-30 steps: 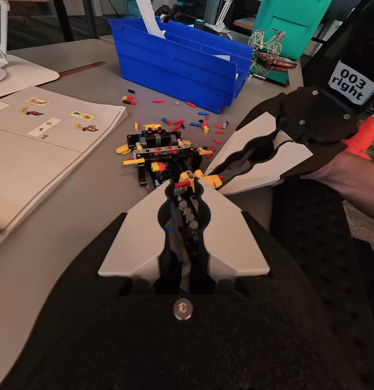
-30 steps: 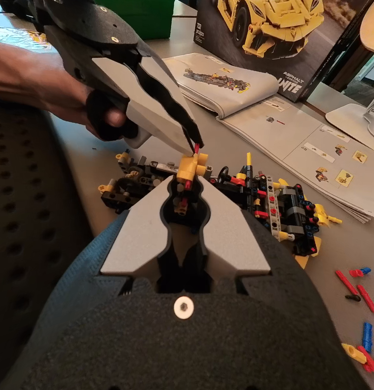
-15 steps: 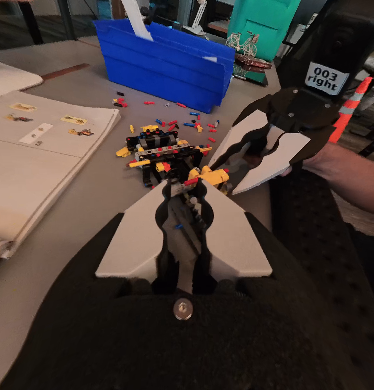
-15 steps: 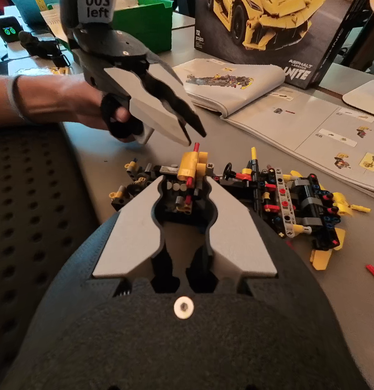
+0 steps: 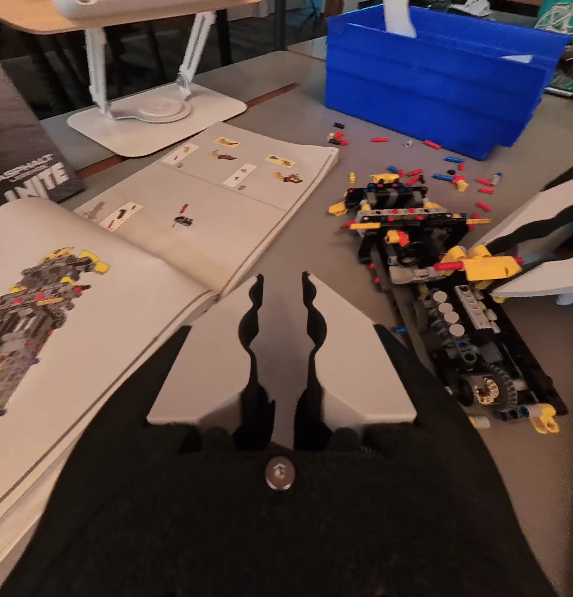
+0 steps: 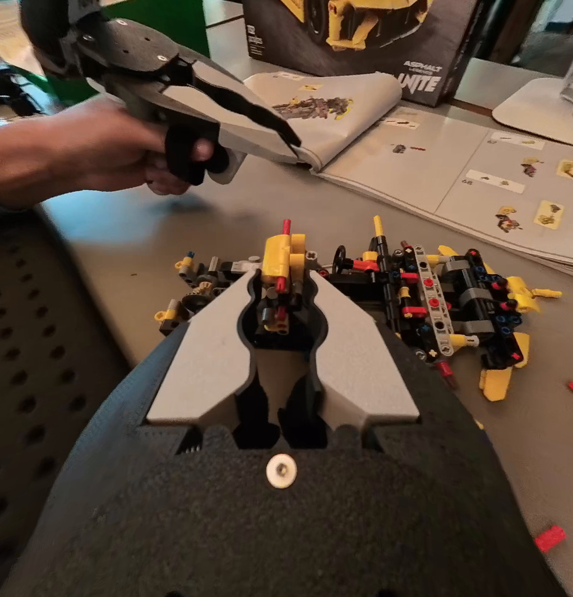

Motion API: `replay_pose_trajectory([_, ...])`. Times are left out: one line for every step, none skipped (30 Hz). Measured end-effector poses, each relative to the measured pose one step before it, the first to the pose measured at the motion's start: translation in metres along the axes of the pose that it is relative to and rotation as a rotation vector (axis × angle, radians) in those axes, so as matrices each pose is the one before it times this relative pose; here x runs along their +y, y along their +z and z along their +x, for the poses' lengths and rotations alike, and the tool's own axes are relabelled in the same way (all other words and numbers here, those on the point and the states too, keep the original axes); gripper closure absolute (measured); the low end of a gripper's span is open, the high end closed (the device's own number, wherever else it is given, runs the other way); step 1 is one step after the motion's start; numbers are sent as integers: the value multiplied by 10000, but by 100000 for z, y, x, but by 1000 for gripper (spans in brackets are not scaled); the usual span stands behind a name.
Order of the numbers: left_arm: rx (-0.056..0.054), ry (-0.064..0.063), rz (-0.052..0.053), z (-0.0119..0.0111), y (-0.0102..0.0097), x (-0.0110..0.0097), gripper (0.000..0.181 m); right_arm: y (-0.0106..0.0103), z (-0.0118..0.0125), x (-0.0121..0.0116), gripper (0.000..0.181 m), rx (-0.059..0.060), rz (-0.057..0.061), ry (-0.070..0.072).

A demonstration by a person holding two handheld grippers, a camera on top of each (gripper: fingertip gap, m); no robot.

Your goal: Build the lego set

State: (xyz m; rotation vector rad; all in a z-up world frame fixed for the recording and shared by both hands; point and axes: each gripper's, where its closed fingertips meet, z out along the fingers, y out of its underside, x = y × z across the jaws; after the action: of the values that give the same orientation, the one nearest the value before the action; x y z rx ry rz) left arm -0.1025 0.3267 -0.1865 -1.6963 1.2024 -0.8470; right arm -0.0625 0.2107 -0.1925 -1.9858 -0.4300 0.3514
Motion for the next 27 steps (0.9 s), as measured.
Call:
replay_pose_trajectory([-268,14,-32,-682,-175,71,157,266,66,-133,157,339,-25,-60])
replay_pose_trajectory([-233,-6,0,-669,-224,39,157,319,18,-157,157,341,-13,-70])
replay_pose_trajectory([-214,-47,17,-657,-240,-24,157,384,26,-172,157,333,1,-26])
replay_pose_trajectory([-221,-85,14,-662,-259,-43,157,421,-3,-199,157,301,15,63])
replay_pose_trajectory([-184,-95,15,-588,-272,-27,157,417,-76,-168,157,234,-4,36])
replay_pose_trajectory([-147,-101,7,-480,-254,-4,157,363,-50,-168,158,199,10,68])
replay_pose_trajectory([-123,-109,-11,-392,-239,21,157,343,-30,-172,157,154,26,179])
replay_pose_trajectory([-66,-113,11,-250,-222,0,157,309,-41,-151,157,84,14,155])
replay_pose_trajectory([-5,-121,32,-126,-177,-33,157,258,-74,-129,156,33,-4,51])
replay_pose_trajectory([-10,-156,16,-116,-143,-34,157,159,-88,-199,154,-4,54,-27])
replay_pose_trajectory([-28,-187,26,-147,-144,-49,157,35,-90,-188,152,-16,78,-45])
replay_pose_trajectory([-5,-199,44,-131,-99,-63,157,-151,-172,-165,148,-97,114,-60])
replay_pose_trajectory([1,-227,22,-137,-81,-66,157,-296,-105,-262,148,-77,238,50])
replay_pose_trajectory([17,-225,7,-145,-93,-34,157,-298,7,-352,148,-80,277,113])
replay_pose_trajectory([22,-206,-2,-168,-68,-2,157,-173,41,-249,149,-117,165,162])
replay_pose_trajectory([13,-189,-57,-181,-42,65,157,12,59,23,150,-109,-42,240])
replay_pose_trajectory([-70,-133,-117,-295,-31,162,157,154,-2,140,150,-125,-125,249])
replay_pose_trajectory([-169,-12,-125,-392,-19,198,157,224,-50,102,149,-105,-103,163])
replay_pose_trajectory([-203,109,-83,-372,-13,168,157,167,-84,-136,149,-44,21,61])
replay_pose_trajectory([-205,139,-57,-308,-13,132,157,262,-144,-82,149,-26,-38,37])
replay_pose_trajectory([-156,94,-28,-215,-37,55,157,379,-241,-135,149,-58,-16,27])
replay_pose_trajectory([-66,14,12,-105,-44,8,157,473,-227,-152,150,-38,-10,95])
replay_pose_trajectory([14,-58,12,-50,-49,30,157,554,-219,-199,151,-19,13,211])
replay_pose_trajectory([21,-102,-20,-143,-41,141,157,560,-306,-207,151,-61,10,236])
replay_pose_trajectory([-40,-122,-50,-342,-46,186,157,492,-428,-194,149,-123,-24,200])
replay_pose_trajectory([-120,-94,-70,-538,-92,172,157,397,-517,-169,146,-163,-27,95])
replay_pose_trajectory([-197,-29,-40,-695,-171,54,157,252,-522,-168,143,-138,4,-10])
